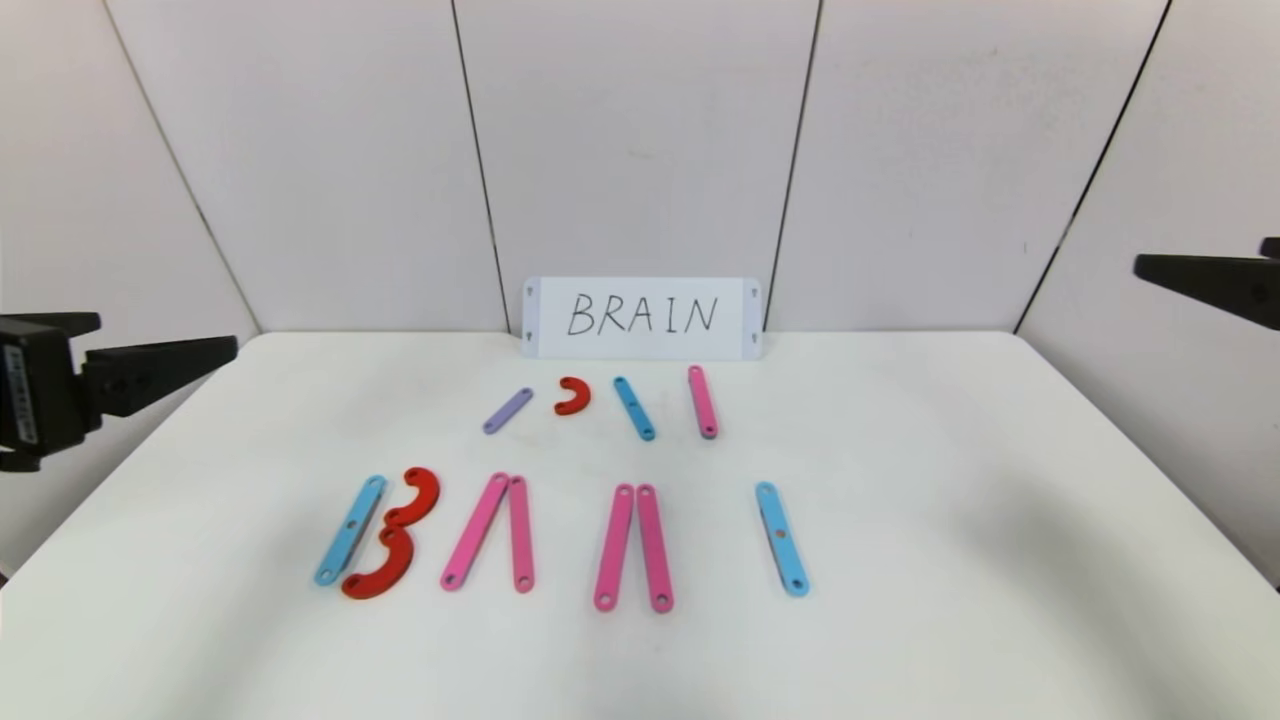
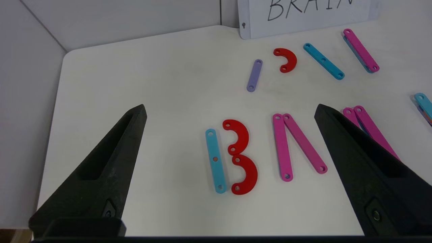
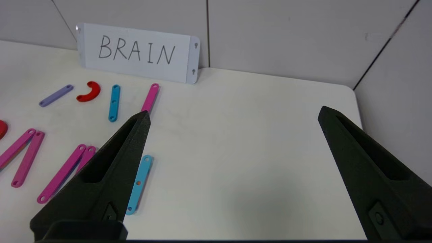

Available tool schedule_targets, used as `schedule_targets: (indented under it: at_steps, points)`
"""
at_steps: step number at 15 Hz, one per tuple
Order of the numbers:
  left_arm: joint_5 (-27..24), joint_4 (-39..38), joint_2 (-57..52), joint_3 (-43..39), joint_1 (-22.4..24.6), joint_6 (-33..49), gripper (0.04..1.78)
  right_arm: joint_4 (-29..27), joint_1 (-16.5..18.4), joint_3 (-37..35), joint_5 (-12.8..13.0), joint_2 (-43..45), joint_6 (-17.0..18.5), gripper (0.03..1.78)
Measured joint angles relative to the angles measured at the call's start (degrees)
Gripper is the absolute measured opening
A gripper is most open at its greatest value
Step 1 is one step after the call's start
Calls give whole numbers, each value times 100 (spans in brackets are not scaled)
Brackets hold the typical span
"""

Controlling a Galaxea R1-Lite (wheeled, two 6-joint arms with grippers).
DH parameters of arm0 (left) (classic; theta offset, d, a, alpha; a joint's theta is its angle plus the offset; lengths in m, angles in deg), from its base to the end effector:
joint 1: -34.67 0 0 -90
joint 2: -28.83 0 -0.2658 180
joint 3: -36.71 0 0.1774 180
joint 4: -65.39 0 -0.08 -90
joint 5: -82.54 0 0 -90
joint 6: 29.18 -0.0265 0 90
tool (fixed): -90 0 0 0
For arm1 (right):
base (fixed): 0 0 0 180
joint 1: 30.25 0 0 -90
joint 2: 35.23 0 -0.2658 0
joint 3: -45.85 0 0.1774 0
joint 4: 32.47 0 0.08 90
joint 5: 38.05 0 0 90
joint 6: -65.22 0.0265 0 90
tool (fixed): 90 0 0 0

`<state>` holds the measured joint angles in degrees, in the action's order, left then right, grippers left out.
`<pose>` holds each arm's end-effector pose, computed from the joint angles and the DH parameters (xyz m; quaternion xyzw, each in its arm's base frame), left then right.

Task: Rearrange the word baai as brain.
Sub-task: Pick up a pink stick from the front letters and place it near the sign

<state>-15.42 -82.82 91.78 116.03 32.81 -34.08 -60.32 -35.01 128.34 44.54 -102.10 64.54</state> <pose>0.1516 -0.0086 0.2585 0.0351 0.1302 -0.0905 0.9867 0.1694 0.0175 0.2697 -0.0034 0.1059 0.1060 0.9887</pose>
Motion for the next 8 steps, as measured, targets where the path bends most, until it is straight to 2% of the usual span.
schedule_targets:
  at_steps: [3, 8]
  points:
    - [-110, 91, 629, 200, -204, -41, 174, 52, -171, 267, -258, -913, -5, 174]
    - [-352, 201, 1399, 405, -638, -55, 174, 91, -230, 506, -1011, -1880, -6, 174]
